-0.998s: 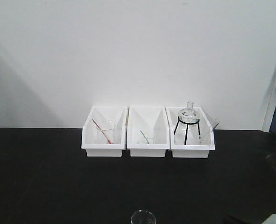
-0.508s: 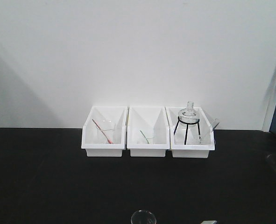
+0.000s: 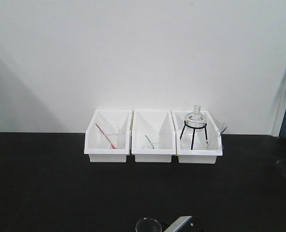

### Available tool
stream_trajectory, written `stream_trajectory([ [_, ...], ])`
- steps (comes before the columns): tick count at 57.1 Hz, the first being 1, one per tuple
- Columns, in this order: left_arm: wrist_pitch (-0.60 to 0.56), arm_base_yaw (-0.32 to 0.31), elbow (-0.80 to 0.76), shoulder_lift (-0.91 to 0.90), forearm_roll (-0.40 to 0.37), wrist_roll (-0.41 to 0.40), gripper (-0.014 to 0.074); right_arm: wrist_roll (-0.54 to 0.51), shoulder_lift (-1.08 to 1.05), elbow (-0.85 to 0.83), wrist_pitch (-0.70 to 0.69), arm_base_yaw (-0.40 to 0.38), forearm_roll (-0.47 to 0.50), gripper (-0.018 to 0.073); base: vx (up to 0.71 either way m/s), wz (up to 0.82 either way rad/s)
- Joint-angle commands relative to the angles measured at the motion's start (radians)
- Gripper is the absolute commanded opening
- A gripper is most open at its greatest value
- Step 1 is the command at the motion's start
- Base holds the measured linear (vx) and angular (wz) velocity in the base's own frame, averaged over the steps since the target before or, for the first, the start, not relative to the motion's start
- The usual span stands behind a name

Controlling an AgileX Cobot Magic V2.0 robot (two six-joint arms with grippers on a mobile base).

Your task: Pick beaker and place in left cabinet

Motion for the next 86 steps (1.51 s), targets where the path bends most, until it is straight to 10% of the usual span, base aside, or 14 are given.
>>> stream_trajectory([
  [1, -0.083, -0.007, -0.009, -0.019, -0.002, -0.003, 0.0004, -0.006, -0.018, -0.053, -0.061, -0.003, 0.007, 0.0569, 0.00, 0.00],
  [25, -0.083, -0.007, -0.009, -0.019, -0.002, -0.003, 0.0004, 0.040, 0.049, -0.145, -0.061, -0.003, 0.001, 0.0556, 0.00, 0.00],
  [41, -0.083, -0.007, -0.009, -0.019, -0.002, -0.003, 0.0004, 0.074, 0.018, -0.145, -0.030, -0.003, -0.033, 0.0362, 0.00, 0.00],
  [55, -0.083, -0.007, -0.009, -0.019, -0.002, -0.003, 0.0004, 0.183, -0.142, -0.145, 0.173, -0.003, -0.052, 0.0209, 0.00, 0.00],
  [86, -0.083, -0.007, -0.009, -0.019, -0.002, -0.003, 0.0004, 0.286, -0.537, -0.227, 0.542, -0.003, -0.105, 0.0205, 0.00, 0.00],
])
